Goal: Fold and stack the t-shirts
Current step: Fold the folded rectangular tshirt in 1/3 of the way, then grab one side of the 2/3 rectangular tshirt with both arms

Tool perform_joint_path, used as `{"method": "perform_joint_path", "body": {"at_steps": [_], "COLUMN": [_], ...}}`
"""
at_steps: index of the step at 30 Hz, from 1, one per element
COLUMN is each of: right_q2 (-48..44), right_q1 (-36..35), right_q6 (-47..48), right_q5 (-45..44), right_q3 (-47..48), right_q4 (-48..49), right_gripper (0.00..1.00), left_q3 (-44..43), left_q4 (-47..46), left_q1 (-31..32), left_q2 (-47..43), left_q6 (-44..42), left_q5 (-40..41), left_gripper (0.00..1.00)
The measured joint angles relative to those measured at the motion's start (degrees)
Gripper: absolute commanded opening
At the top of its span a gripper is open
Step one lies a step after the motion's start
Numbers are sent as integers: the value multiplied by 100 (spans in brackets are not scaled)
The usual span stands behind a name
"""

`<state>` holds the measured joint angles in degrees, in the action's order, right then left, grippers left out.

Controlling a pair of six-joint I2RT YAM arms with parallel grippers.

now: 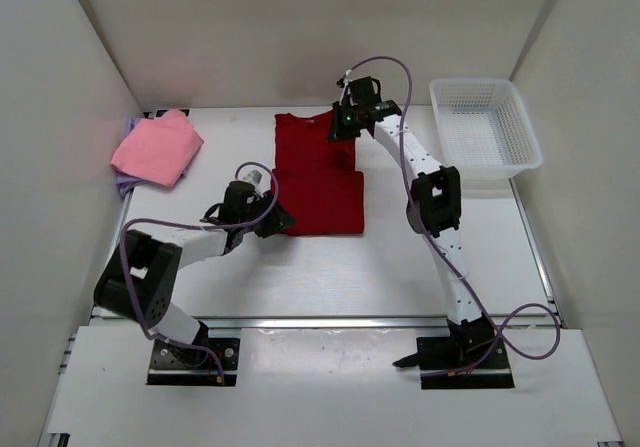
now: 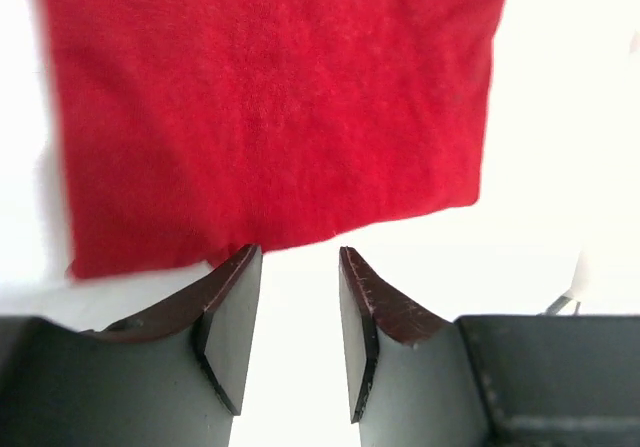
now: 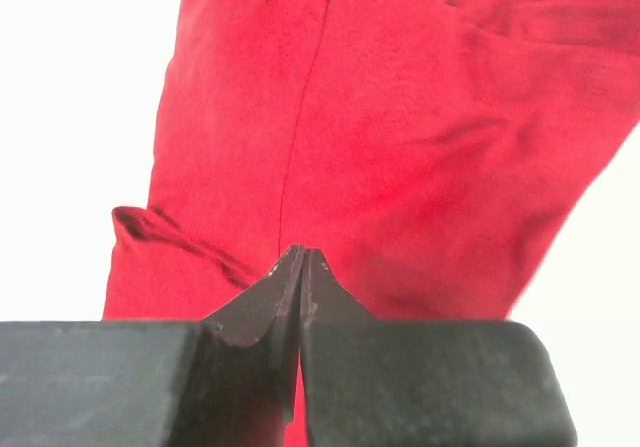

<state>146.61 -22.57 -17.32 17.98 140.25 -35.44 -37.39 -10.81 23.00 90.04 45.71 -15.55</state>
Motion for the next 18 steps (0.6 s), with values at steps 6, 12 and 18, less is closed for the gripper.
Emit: {"method": "perform_joint_path", "body": {"at_steps": [6,12,18], "right_q2": [-485,-2879,-5292], "right_q1": [-111,-540,-160], "right_q6": [420,496,59], "right_q5": [-203,-304,129], "right_q3": [-61,-3637,-6913], "right_q4": [-1200,-551,992], "right_gripper": [0,9,30], "left_q3": [267,595,754], "left_q4": [243,435,236], "left_q1": [-621,-863,-863], "left_q2": [-839,-852,-549], "left_q6": [-120,-240,-155], "left_q5": [37,170,37], "left_gripper": [51,58,55]}}
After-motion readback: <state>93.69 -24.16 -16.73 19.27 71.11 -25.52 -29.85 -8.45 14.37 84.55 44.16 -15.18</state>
